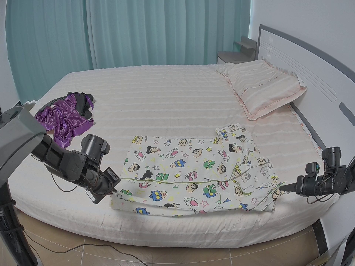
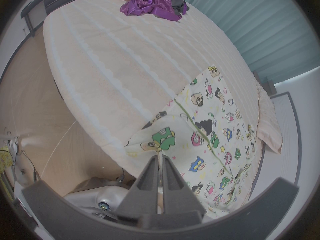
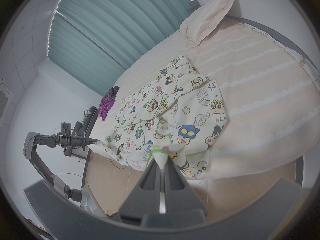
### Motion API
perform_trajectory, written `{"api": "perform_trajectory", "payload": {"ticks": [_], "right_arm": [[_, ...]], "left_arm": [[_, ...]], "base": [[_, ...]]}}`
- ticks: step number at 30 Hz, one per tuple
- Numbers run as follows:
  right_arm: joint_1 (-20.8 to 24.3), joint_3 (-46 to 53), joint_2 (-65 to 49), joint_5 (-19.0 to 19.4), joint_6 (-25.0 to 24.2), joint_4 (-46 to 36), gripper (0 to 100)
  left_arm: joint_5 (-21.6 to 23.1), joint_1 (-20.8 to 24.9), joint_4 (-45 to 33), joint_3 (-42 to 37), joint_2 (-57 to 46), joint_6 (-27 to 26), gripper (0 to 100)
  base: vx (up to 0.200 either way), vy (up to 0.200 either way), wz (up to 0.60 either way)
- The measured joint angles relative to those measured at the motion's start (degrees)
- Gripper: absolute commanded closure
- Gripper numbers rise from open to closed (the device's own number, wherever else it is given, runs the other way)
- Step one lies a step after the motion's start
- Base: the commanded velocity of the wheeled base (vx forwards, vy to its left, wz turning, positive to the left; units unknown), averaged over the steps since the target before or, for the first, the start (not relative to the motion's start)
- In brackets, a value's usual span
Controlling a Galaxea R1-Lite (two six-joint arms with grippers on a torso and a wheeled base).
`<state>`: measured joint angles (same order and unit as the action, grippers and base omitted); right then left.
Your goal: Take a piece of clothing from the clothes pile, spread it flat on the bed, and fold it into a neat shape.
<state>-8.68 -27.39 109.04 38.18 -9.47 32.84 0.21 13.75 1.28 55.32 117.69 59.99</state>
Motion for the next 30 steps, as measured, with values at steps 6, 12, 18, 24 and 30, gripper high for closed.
{"api": "perform_trajectory", "payload": {"ticks": [6, 12, 18, 24, 30], "right_arm": [[-0.11, -3.52, 1.73, -1.54, -2.62, 0.06, 100], [0.15, -5.53, 3.94, -1.65, -3.0, 2.27, 100], [0.48, -7.25, 7.27, -3.29, -4.23, 5.75, 100], [0.61, -9.57, 9.91, -4.92, -6.58, 7.94, 100], [1.22, -12.63, 12.45, -5.67, -8.69, 8.75, 100]], "left_arm": [[0.06, -2.43, 0.0, 3.46, 2.33, 1.43, 100], [0.11, -3.19, 0.05, 5.51, 4.41, 1.48, 100], [0.11, -3.23, -1.55, 10.11, 7.09, 1.45, 100], [0.04, -3.34, -5.27, 16.48, 9.94, 1.43, 100], [-0.76, -3.67, -6.42, 21.69, 13.63, 1.27, 100]], "base": [[0.0, 0.0, 0.0], [0.0, 0.0, 0.0], [0.0, 0.0, 0.0], [0.0, 0.0, 0.0], [0.0, 0.0, 0.0]]}}
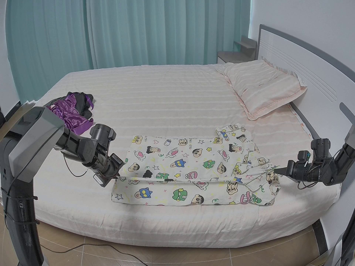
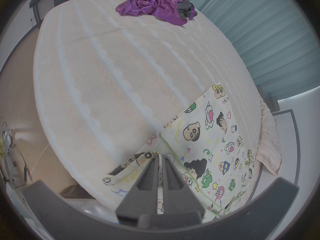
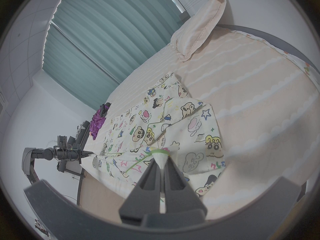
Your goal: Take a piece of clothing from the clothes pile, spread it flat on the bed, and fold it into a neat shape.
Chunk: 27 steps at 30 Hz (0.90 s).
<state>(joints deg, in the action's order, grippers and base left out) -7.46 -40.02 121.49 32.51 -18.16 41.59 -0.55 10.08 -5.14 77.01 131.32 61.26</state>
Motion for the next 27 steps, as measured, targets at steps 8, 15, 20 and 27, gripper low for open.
{"api": "perform_trajectory", "payload": {"ticks": [8, 15, 20, 27], "right_arm": [[0.9, -4.11, 3.15, -2.68, -1.71, -0.07, 100], [1.16, -7.27, 5.68, -4.07, -2.94, -0.46, 100], [1.29, -8.37, 7.06, -4.44, -3.27, -0.44, 100], [1.49, -9.07, 8.17, -4.66, -6.19, -0.07, 0]], "left_arm": [[-1.74, 0.0, -3.41, 5.6, 3.68, -0.02, 100], [-3.8, 0.22, -5.89, 10.56, 6.39, -0.02, 100], [-4.8, 0.52, -9.98, 15.36, 8.42, 0.0, 100], [-5.13, 0.83, -12.73, 18.88, 10.14, 0.07, 0]], "base": [[0.0, 0.0, 0.0], [0.0, 0.0, 0.0], [0.0, 0.0, 0.0], [0.0, 0.0, 0.0]]}}
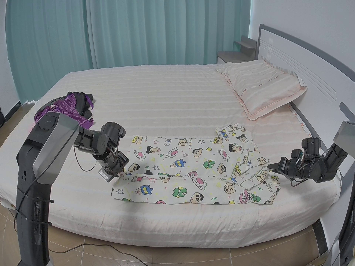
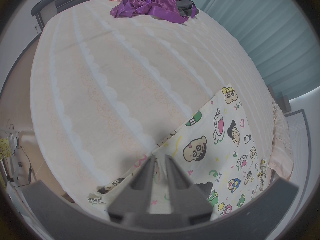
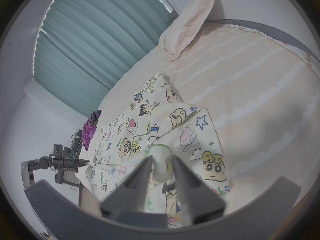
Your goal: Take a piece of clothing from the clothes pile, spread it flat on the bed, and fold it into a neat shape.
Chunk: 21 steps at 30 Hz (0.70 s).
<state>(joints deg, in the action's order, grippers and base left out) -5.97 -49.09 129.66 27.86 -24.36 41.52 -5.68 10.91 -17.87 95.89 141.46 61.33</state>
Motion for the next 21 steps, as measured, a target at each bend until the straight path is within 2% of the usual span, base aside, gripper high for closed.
{"api": "perform_trajectory", "payload": {"ticks": [6, 9, 14, 17, 18, 19, 21], "right_arm": [[-0.04, 0.39, -0.99, -1.15, -1.94, 0.07, 0], [-0.35, 1.16, -2.76, -3.45, -5.3, 0.11, 0], [0.57, 3.39, -6.95, -10.68, -14.99, 0.02, 0], [2.32, 5.08, -9.48, -15.43, -21.46, -0.13, 0], [2.43, 5.18, -9.59, -15.68, -21.81, -0.15, 0], [3.94, 6.45, -11.11, -18.38, -25.65, -0.24, 0], [5.35, 7.56, -12.37, -20.25, -28.31, -0.28, 0]], "left_arm": [[0.1, -0.15, -0.09, 0.13, 0.22, 0.8, 0], [0.4, -0.88, -0.16, -0.13, -0.44, 1.35, 0], [2.43, -2.82, -0.22, -1.74, -3.01, 1.76, 0], [5.9, -4.17, -0.2, -3.47, -5.57, 1.87, 0], [6.12, -4.27, -0.18, -3.61, -5.74, 1.87, 0], [8.63, -5.16, -0.05, -5.35, -7.86, 1.93, 0], [11.14, -6.1, 0.3, -8.16, -10.45, 1.97, 0]], "base": [[0.0, 0.0, 0.0], [0.0, 0.0, 0.0], [0.0, 0.0, 0.0], [0.0, 0.0, 0.0], [0.0, 0.0, 0.0], [0.0, 0.0, 0.0], [0.0, 0.0, 0.0]]}}
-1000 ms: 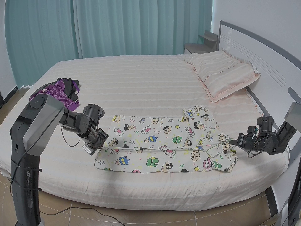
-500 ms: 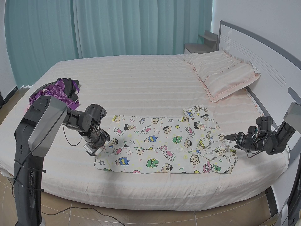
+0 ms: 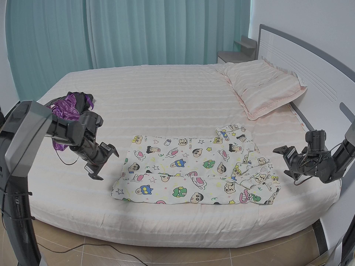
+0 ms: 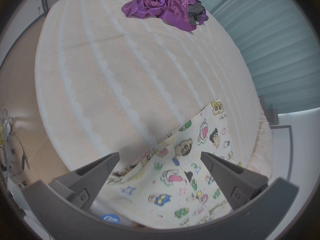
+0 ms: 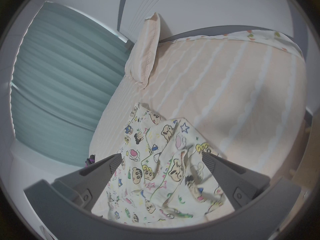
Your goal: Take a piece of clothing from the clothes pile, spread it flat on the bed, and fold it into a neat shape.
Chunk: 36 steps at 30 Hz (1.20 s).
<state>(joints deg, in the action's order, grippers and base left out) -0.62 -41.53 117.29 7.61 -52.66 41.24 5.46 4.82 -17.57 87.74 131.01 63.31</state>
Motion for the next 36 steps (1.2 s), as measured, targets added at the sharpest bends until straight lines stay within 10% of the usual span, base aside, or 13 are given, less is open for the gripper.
{"api": "perform_trajectory", "payload": {"ticks": [13, 36], "right_arm": [[6.88, 4.16, 0.38, -5.8, -7.36, 5.23, 0], [7.38, -4.52, 15.9, -11.04, -2.6, 9.94, 0]], "left_arm": [[16.24, -1.9, 13.21, -28.81, -20.02, 0.82, 0], [18.19, 1.74, 23.04, -38.13, -26.4, 4.4, 0]], "base": [[0.0, 0.0, 0.0], [0.0, 0.0, 0.0]]}}
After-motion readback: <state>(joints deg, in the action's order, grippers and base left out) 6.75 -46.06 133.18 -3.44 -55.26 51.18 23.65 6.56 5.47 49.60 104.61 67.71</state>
